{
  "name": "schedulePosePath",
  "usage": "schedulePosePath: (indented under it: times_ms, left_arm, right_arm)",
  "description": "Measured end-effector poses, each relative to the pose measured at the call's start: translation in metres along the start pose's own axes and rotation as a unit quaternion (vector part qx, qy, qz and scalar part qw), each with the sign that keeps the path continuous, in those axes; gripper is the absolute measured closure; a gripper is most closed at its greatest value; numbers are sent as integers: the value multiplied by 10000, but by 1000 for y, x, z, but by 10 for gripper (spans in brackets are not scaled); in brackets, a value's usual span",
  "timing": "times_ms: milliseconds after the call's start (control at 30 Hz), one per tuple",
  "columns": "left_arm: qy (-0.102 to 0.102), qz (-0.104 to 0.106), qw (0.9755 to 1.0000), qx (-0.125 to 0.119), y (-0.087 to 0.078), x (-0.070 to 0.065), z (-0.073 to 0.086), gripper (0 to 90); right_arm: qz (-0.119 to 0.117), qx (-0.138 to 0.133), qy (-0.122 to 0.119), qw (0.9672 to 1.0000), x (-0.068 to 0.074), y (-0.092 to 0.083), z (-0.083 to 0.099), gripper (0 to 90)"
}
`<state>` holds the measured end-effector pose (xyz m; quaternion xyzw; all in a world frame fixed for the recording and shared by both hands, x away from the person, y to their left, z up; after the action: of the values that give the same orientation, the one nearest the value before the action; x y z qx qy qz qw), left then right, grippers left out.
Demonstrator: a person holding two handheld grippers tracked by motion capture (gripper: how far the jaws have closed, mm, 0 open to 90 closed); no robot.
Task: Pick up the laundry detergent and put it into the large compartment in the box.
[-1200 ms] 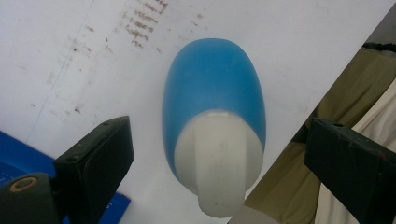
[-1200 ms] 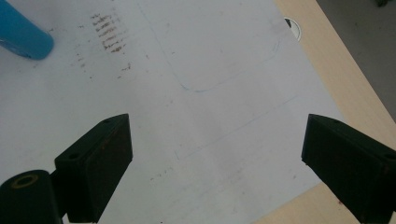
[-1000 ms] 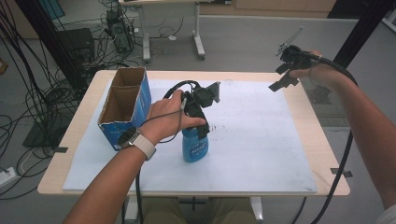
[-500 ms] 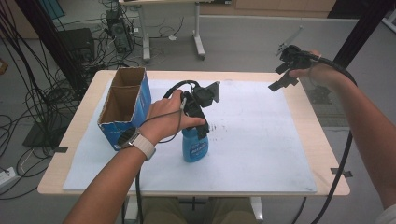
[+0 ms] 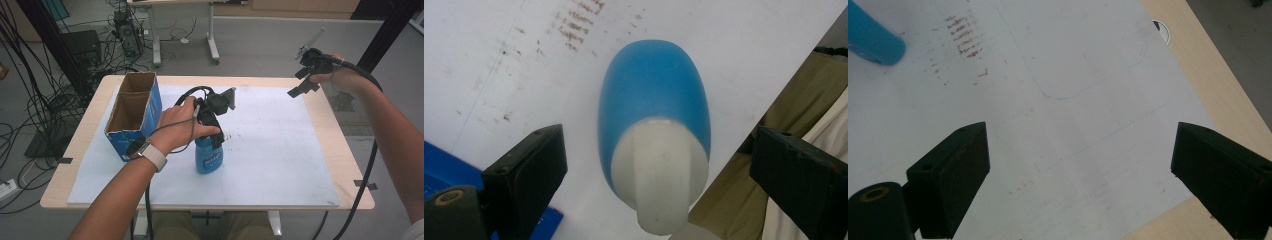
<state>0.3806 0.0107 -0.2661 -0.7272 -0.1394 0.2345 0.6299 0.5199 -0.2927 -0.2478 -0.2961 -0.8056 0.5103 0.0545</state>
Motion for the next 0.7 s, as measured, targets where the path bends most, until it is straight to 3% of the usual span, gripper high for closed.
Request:
schedulePosePath:
  times_ms: [700]
  left_arm:
    - [3, -17, 10000, 0, 0, 1, 1, 87]
  right_arm:
    - [-2, 6, -14, 10000, 1, 0, -1, 84]
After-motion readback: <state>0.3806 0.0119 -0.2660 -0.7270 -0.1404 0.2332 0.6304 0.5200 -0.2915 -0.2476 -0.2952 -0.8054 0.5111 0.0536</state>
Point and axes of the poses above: each handheld gripper's, and its own axes: y roughly forward along the jaws, z roughly out of its underside, x roughly to its left, the point moved 2 cm from there along y, roughly forward along the jaws, and after that the axes turned 10 degrees about z, right-handed, at the moved point
